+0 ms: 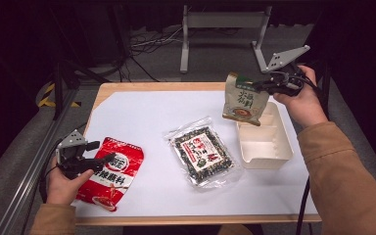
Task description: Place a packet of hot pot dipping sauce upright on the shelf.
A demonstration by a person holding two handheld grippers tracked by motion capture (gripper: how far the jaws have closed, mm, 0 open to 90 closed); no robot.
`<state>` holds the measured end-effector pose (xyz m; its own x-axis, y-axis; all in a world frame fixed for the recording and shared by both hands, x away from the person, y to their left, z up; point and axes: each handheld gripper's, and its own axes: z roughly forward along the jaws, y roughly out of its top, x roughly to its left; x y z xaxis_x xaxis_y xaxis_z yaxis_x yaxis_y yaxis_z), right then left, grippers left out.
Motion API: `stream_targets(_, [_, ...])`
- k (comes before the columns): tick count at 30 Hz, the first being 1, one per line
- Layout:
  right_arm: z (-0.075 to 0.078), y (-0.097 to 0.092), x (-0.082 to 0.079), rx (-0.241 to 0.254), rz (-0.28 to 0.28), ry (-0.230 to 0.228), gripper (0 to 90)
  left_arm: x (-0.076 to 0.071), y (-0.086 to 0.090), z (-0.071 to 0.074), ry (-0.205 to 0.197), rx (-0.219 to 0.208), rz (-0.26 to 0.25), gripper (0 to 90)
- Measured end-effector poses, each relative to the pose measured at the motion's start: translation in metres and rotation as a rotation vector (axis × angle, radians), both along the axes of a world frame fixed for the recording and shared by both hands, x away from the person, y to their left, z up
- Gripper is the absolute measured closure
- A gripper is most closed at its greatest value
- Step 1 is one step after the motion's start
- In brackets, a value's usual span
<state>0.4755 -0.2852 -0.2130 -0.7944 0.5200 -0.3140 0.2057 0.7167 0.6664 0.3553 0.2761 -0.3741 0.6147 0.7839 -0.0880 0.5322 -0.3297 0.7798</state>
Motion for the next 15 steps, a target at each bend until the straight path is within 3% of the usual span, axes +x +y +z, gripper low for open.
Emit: stream_targets(15, [0.005, -0.023, 0.016, -0.058, -0.007, -0.051, 89.7, -0.019, 0.017, -0.003, 0.014, 0.0, 0.061, 25.4])
